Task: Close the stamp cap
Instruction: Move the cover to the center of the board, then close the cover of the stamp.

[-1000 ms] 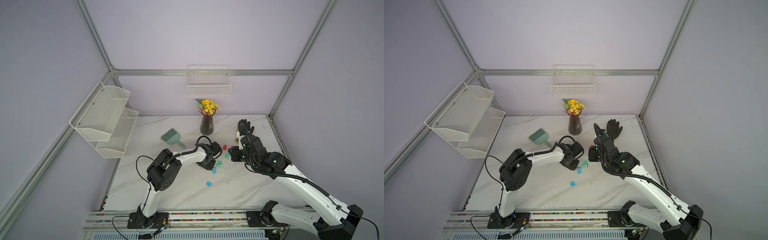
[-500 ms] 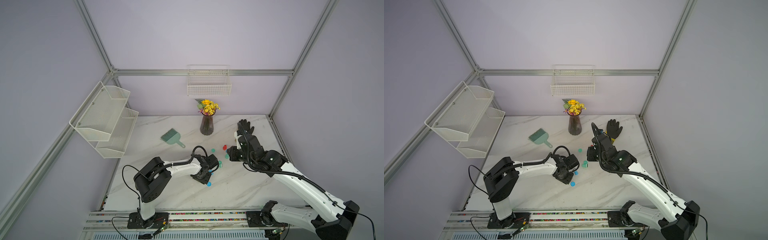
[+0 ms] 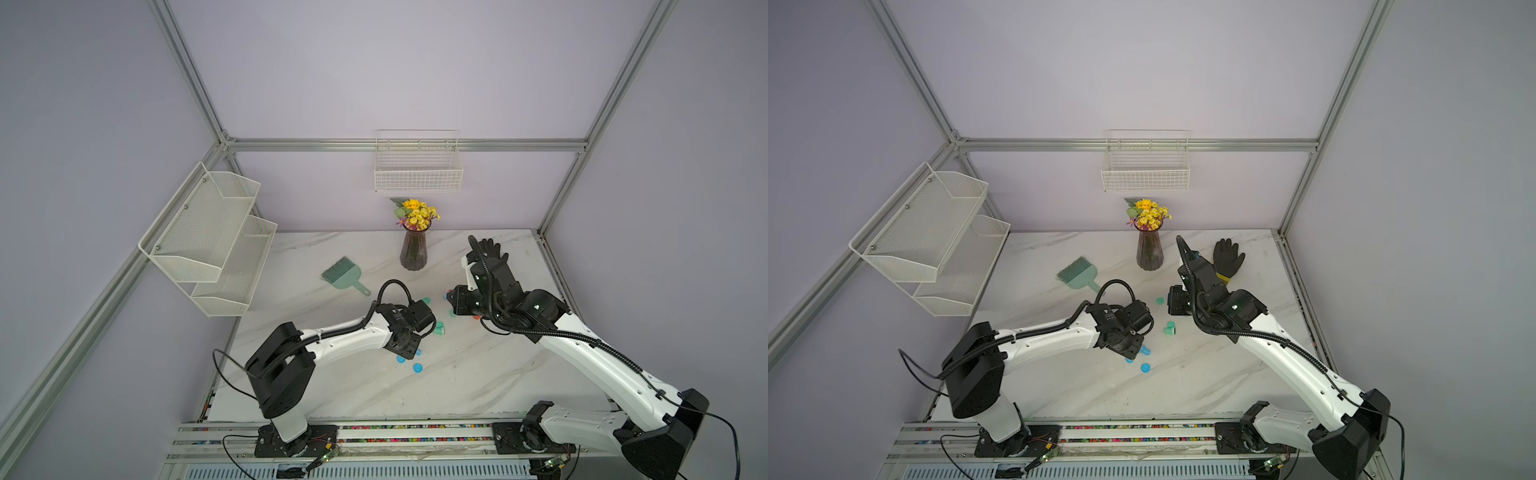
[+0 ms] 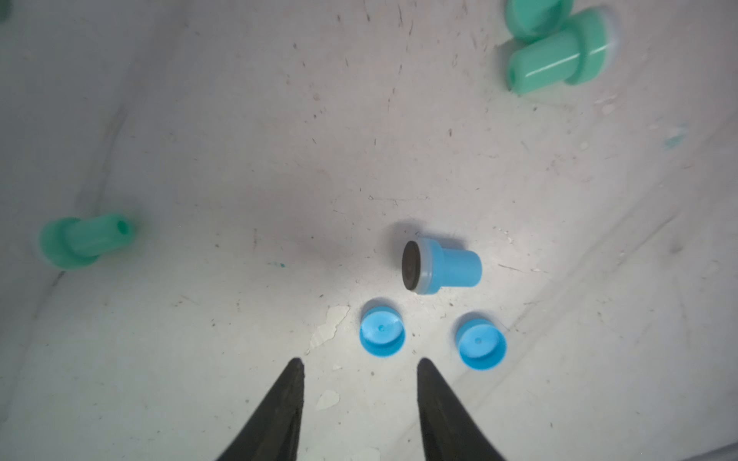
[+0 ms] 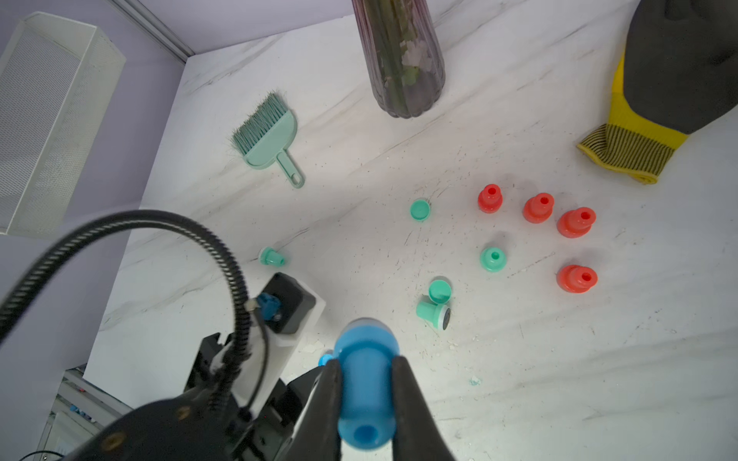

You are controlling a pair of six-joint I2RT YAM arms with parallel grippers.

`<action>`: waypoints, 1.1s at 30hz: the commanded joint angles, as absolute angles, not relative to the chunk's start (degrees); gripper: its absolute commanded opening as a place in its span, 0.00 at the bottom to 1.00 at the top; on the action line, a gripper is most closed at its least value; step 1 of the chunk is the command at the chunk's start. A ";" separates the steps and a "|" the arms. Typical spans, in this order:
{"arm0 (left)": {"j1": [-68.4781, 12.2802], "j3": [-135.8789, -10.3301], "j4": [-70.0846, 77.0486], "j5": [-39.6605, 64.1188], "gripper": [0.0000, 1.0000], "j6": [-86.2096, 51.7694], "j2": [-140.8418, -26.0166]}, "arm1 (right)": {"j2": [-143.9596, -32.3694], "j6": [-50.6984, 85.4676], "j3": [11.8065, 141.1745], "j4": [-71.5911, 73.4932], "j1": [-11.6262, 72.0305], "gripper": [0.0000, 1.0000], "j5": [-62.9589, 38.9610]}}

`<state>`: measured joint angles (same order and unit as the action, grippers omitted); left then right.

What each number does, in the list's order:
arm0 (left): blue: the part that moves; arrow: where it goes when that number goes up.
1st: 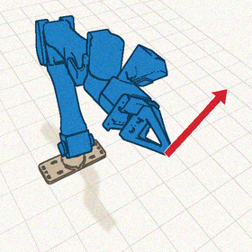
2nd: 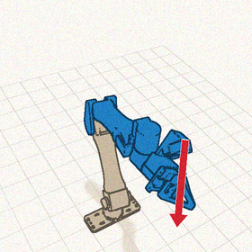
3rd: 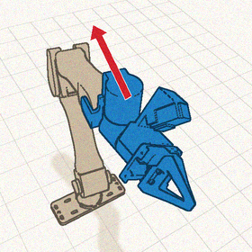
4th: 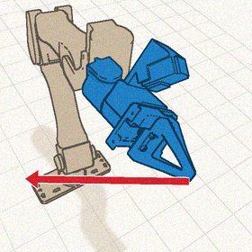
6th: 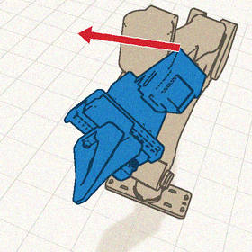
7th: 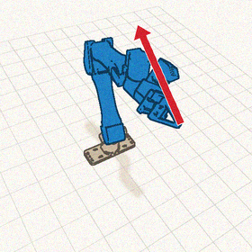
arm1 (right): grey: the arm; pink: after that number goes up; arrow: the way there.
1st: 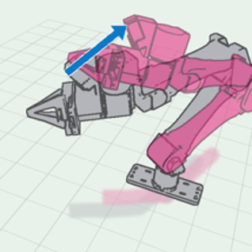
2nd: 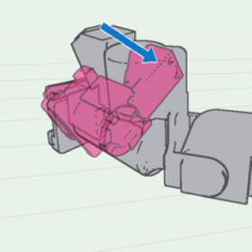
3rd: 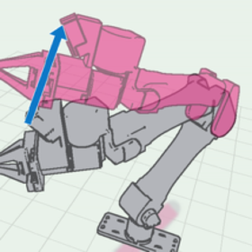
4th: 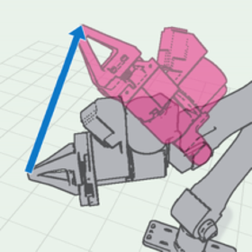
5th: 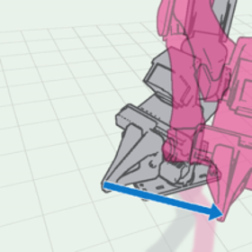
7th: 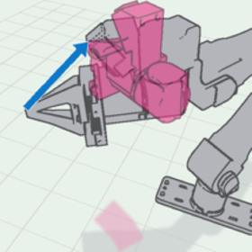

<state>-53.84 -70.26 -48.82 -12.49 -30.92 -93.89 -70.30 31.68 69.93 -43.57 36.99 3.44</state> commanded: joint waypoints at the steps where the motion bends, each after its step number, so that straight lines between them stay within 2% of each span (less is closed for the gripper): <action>1: -51.24 -71.26 -50.97 -17.20 0.47 -32.26 -87.99 | -72.98 32.63 70.71 -46.05 37.66 0.00 -0.04; 5: -45.16 -66.57 -49.17 -16.09 0.48 -31.97 -81.77 | -76.58 34.18 69.77 -45.77 40.06 0.00 -2.30; 10: -32.39 -61.17 -45.64 -8.80 0.49 -28.37 -73.91 | -83.39 35.41 70.45 -45.27 45.48 0.00 -3.13; 22: -10.87 -59.26 -38.53 -5.94 0.52 -19.12 -69.55 | -102.68 34.64 79.93 -49.85 56.27 0.00 -0.76; 26: -7.25 -58.25 -37.40 -5.75 0.53 -18.28 -67.50 | -106.67 33.97 82.99 -52.28 57.52 0.00 1.07; 33: -6.07 -56.59 -36.21 -7.12 0.54 -17.98 -64.78 | -110.40 33.31 84.22 -53.60 58.01 0.00 3.65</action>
